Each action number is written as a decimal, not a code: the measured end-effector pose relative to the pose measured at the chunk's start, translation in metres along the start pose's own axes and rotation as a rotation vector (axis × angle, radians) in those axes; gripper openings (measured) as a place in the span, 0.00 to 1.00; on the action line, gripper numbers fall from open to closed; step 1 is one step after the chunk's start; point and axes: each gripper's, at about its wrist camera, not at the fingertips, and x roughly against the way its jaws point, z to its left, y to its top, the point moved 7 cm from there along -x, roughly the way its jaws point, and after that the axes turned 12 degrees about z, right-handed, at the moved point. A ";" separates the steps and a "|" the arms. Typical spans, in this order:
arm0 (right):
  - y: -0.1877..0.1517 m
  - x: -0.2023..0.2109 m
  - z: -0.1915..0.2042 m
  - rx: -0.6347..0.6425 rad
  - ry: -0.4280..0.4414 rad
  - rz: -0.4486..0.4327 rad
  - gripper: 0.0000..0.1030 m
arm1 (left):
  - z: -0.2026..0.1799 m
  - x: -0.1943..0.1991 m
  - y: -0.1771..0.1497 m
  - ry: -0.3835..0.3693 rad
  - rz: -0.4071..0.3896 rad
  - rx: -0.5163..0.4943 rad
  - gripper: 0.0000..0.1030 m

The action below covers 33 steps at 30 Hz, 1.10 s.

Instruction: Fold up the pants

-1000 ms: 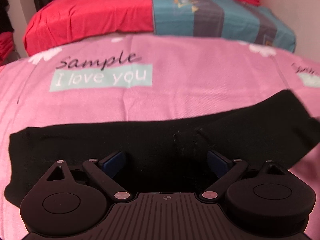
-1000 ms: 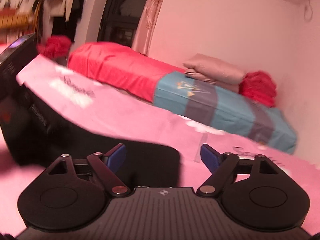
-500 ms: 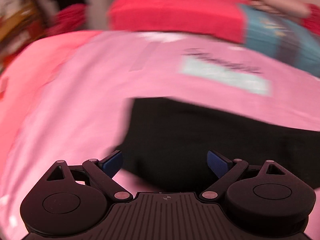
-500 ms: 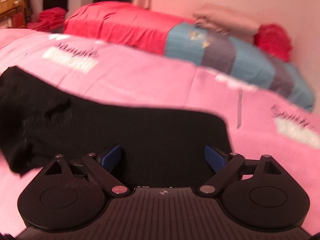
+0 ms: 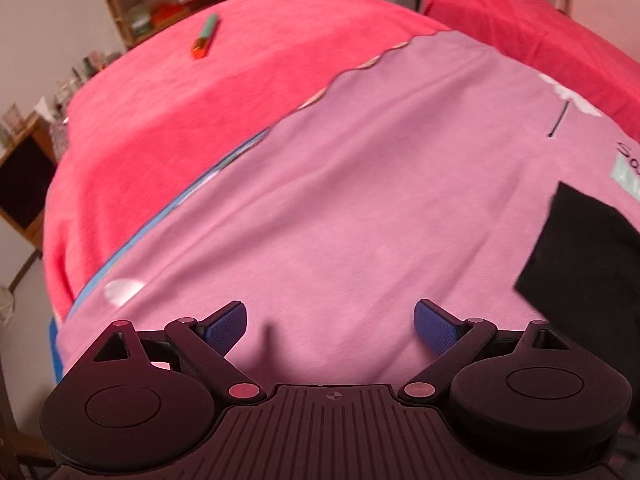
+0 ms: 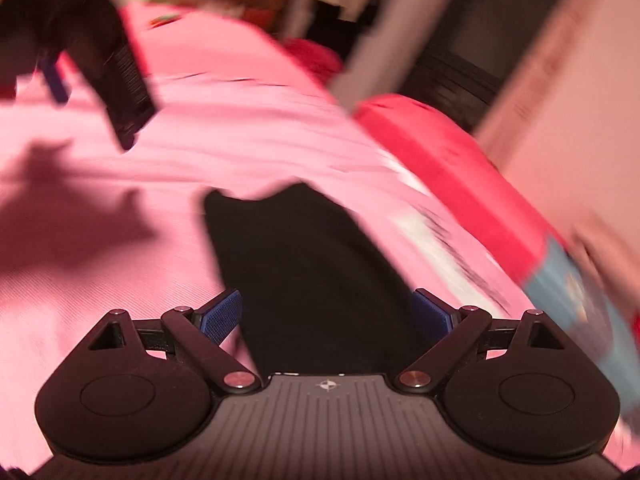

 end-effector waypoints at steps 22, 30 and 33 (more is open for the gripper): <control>0.026 0.018 -0.131 -0.621 0.368 0.000 0.21 | -0.156 0.035 -0.078 -0.437 -0.006 -0.337 1.00; -0.031 0.059 -0.214 -0.817 0.417 -0.065 0.21 | -0.262 0.015 -0.094 -0.434 0.108 -0.479 1.00; -0.063 0.081 -0.256 -0.889 0.366 -0.097 0.21 | -0.286 0.025 -0.099 -0.458 0.105 -0.531 1.00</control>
